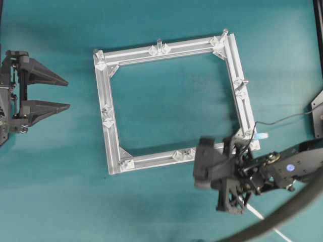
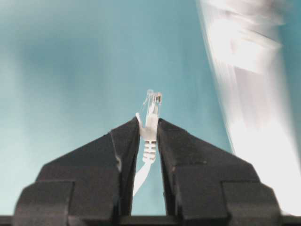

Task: Move the cable alternately left and right between 8 pins so it hooks onto each one.
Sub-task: 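Lift the cable plug with the right gripper and carry it over the frame's bottom pins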

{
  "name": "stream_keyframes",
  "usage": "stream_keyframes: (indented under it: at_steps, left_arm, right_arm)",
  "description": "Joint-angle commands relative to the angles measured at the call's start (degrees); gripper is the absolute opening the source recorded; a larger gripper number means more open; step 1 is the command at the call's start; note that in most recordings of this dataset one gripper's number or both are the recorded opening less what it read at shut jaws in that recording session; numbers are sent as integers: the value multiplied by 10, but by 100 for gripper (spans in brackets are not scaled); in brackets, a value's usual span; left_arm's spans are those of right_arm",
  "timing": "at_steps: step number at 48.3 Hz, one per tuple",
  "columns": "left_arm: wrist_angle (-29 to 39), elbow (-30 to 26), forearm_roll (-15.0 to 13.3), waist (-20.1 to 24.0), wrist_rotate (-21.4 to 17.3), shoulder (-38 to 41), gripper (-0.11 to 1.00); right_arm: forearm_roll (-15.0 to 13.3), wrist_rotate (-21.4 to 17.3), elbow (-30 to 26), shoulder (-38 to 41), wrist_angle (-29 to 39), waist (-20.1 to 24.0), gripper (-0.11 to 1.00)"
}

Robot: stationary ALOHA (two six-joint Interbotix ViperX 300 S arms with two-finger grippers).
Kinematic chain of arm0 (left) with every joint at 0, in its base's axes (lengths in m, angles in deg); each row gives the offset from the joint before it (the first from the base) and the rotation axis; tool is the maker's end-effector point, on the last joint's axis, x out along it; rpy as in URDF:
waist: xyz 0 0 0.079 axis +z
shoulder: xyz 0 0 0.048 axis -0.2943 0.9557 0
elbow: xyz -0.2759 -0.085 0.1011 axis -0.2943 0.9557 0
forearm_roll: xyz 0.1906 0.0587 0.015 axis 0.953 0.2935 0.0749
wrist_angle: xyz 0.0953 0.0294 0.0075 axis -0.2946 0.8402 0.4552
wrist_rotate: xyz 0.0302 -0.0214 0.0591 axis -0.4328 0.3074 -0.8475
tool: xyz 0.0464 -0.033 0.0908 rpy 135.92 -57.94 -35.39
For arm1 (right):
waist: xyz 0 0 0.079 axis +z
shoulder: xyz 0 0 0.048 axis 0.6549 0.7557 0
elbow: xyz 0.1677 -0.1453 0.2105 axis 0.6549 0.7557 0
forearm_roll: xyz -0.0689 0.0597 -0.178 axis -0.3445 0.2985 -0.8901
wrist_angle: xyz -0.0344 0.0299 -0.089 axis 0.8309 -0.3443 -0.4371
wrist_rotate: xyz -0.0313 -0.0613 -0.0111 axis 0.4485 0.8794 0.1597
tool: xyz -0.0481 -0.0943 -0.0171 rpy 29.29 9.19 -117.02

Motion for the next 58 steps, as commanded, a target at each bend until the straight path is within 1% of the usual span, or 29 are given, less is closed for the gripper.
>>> stream_keyframes:
  at_steps: [1,3,6,8,10,13,18,22,26,29,31,35,37,40,45,48,49,51,55,58]
  left_arm:
    - [-3,-4,0,-3,2,2,79]
    - [-3,-4,1,-2,1,2,79]
    - [-3,-4,2,-3,0,2,79]
    - [-3,-4,2,-3,0,2,79]
    - [-3,-4,2,-2,-1,2,79]
    - [-2,-4,2,-4,-1,2,79]
    - [1,-2,3,-11,-2,-4,79]
    - [11,1,3,-17,-2,-23,79]
    - [32,7,3,-18,-1,-54,79]
    - [53,17,3,-18,-1,-91,78]
    - [63,22,3,-18,-1,-114,78]
    - [76,35,3,-18,0,-162,78]
    - [83,40,3,-18,0,-184,78]
    - [88,47,3,-18,0,-209,78]
    - [96,60,3,-18,1,-235,78]
    - [99,64,3,-18,1,-237,78]
    - [101,65,3,-18,1,-237,78]
    - [104,67,3,-18,2,-236,78]
    - [105,68,3,-18,2,-236,78]
    - [106,68,3,-18,3,-236,78]
  right_arm:
    - [-67,-82,-6,-25,30,-16,14]
    - [-93,-127,-5,-26,39,-25,14]
    - [-122,-187,-4,-25,47,-41,14]
    - [-135,-218,-3,-25,46,-54,14]
    - [-142,-233,-3,-22,40,-69,14]
    - [-142,-236,-4,-18,24,-91,14]
    - [-141,-227,-8,-6,-18,-127,14]
    - [-135,-218,-9,2,-42,-149,14]
    - [-127,-201,-10,8,-61,-167,14]
    - [-122,-178,-15,14,-73,-176,14]
    - [-120,-157,-20,20,-76,-179,14]
    - [-109,-87,-43,37,-76,-181,14]
    - [-96,-47,-55,45,-75,-181,14]
    - [-67,11,-75,59,-66,-181,14]
    - [-19,131,-108,78,-40,-181,14]
    - [3,214,-130,89,-17,-181,14]
    - [13,255,-142,93,-3,-181,14]
    - [25,304,-156,100,14,-181,14]
    - [51,388,-183,113,40,-181,14]
    - [66,432,-200,122,48,-180,14]
